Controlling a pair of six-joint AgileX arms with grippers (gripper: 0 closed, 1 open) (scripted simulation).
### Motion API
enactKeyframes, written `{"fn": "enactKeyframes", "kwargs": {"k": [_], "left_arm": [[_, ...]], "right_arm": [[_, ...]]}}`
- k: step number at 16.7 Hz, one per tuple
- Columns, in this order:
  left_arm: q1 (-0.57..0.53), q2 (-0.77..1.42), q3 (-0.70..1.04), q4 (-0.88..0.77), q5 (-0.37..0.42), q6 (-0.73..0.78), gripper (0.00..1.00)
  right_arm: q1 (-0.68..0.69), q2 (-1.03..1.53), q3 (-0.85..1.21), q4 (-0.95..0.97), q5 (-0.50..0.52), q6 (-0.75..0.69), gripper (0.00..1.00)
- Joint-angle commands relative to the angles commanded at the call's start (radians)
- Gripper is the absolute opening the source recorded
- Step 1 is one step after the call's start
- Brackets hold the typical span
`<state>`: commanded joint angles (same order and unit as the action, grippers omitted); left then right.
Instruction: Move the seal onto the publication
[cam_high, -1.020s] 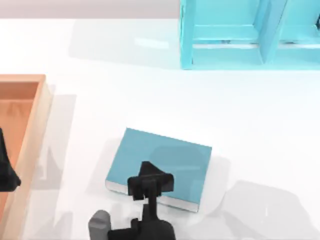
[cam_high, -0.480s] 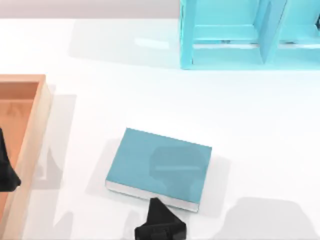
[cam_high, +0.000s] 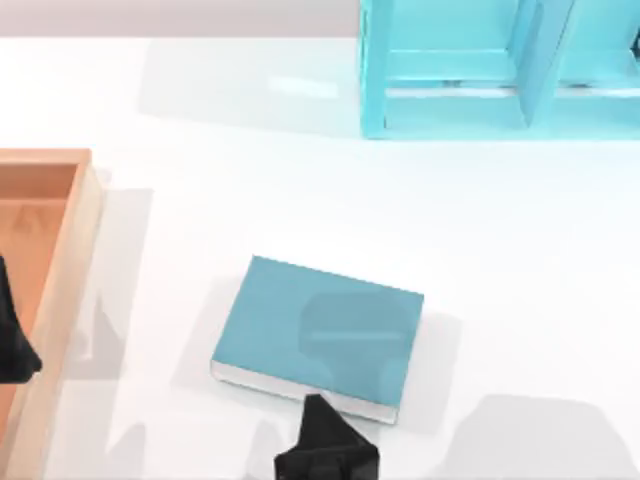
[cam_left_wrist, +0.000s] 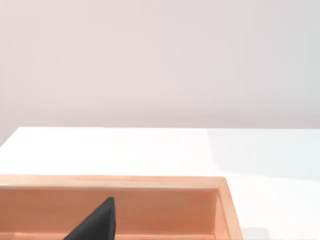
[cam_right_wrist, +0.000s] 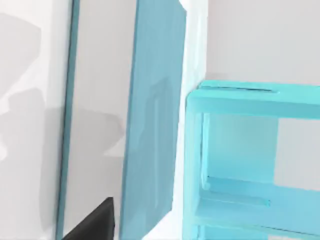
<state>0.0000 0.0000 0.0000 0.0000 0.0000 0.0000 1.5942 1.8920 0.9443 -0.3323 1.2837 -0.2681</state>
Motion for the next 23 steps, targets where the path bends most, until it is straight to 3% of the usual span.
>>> {"fn": "enactKeyframes", "kwargs": {"k": [4,7,18,23], "left_arm": [[0.000,0.000,0.000,0.000,0.000,0.000,1.00],[0.000,0.000,0.000,0.000,0.000,0.000,1.00],[0.000,0.000,0.000,0.000,0.000,0.000,1.00],[0.000,0.000,0.000,0.000,0.000,0.000,1.00]], "right_arm": [[-0.112,-0.138,-0.072,0.029,-0.099,0.022,1.00],[-0.289,-0.346,-0.174,0.067,-0.238,0.053,1.00],[-1.255,-1.533,-0.717,0.248,-0.979,0.205,1.00],[-1.541,-1.835,-0.905,0.316,-1.234,0.256,1.00]]}}
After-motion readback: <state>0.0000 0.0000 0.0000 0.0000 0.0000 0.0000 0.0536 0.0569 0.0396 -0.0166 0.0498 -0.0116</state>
